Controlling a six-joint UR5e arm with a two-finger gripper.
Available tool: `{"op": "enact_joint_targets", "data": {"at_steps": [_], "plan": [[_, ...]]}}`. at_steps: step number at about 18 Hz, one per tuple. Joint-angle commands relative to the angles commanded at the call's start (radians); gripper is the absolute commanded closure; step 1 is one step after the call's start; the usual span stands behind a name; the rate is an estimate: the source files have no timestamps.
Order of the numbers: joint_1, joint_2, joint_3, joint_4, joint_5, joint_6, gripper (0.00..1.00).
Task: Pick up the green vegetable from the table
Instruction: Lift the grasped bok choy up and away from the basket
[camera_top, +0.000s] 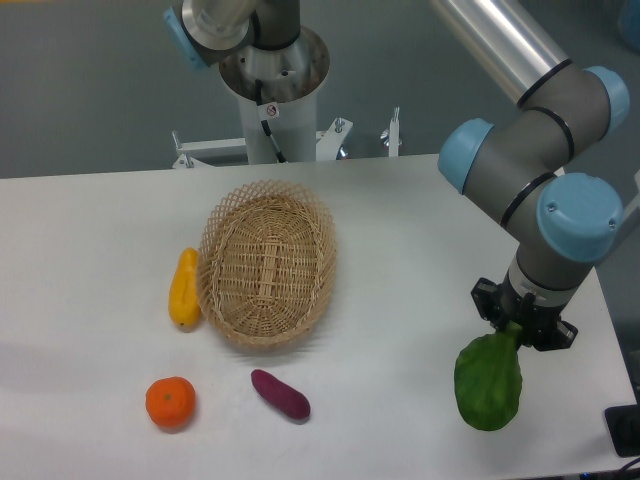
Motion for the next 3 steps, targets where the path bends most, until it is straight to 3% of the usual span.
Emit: {"op": "enact_joint_targets", "data": {"at_steps": [3], "plan": [[0.0,0.002,-0.005,0.002,-0.002,0.0,0.97]]}}
